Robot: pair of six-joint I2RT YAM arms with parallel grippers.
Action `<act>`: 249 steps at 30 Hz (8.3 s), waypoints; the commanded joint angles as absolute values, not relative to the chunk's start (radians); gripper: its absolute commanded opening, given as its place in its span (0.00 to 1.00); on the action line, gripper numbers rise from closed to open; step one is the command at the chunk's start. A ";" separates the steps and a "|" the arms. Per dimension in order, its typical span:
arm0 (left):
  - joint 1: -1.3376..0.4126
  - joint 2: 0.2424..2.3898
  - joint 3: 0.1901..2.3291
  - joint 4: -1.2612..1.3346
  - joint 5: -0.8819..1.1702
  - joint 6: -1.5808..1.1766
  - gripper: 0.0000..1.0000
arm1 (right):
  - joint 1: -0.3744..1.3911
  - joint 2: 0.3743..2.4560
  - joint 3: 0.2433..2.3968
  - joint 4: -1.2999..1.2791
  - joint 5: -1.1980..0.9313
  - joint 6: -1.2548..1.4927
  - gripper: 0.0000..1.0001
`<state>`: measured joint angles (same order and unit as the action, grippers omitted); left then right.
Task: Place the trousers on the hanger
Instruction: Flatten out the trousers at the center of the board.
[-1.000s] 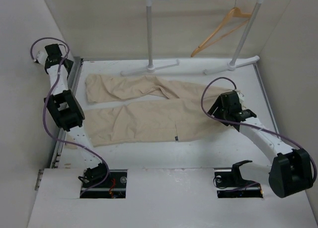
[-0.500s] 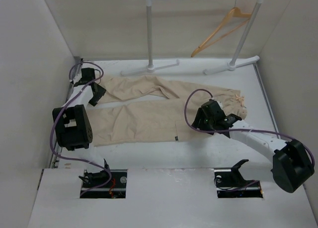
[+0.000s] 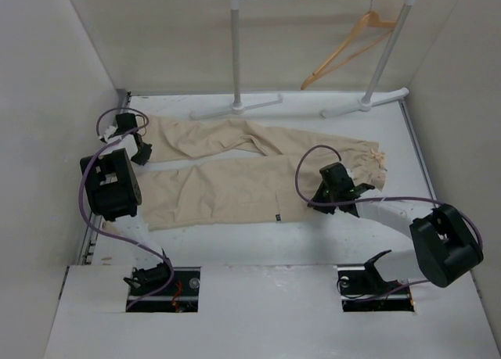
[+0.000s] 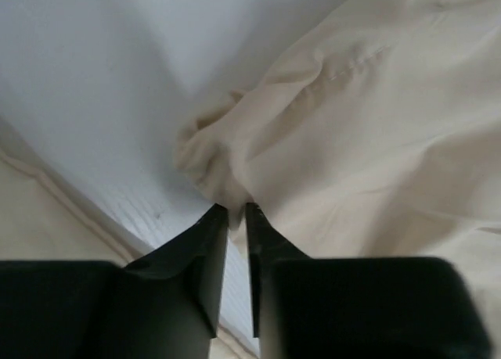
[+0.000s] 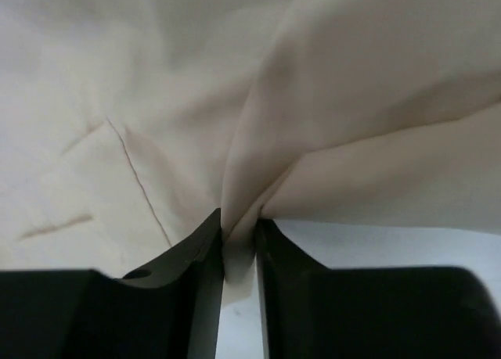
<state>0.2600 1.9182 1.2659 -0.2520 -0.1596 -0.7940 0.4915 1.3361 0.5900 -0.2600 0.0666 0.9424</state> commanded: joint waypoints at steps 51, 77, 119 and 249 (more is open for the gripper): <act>0.294 1.578 1.316 -0.357 -0.166 -0.927 0.00 | -0.239 1.847 1.287 -0.325 0.051 0.687 0.54; 0.278 1.569 1.473 -0.354 -0.052 -0.971 0.00 | -0.332 1.562 1.012 0.031 -0.077 0.946 0.05; 0.437 1.528 1.247 -0.368 -0.191 -0.933 0.45 | -0.395 1.675 1.203 -0.218 -0.060 0.942 0.08; 0.217 0.947 0.747 -1.054 -0.285 -1.001 0.50 | 0.126 0.792 0.690 -0.727 0.077 0.804 0.56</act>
<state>0.1471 0.9752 0.7506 -0.8951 -0.2180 -0.8963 0.0868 0.8055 0.6407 -0.7773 0.1192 0.8799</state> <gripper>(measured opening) 0.501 0.559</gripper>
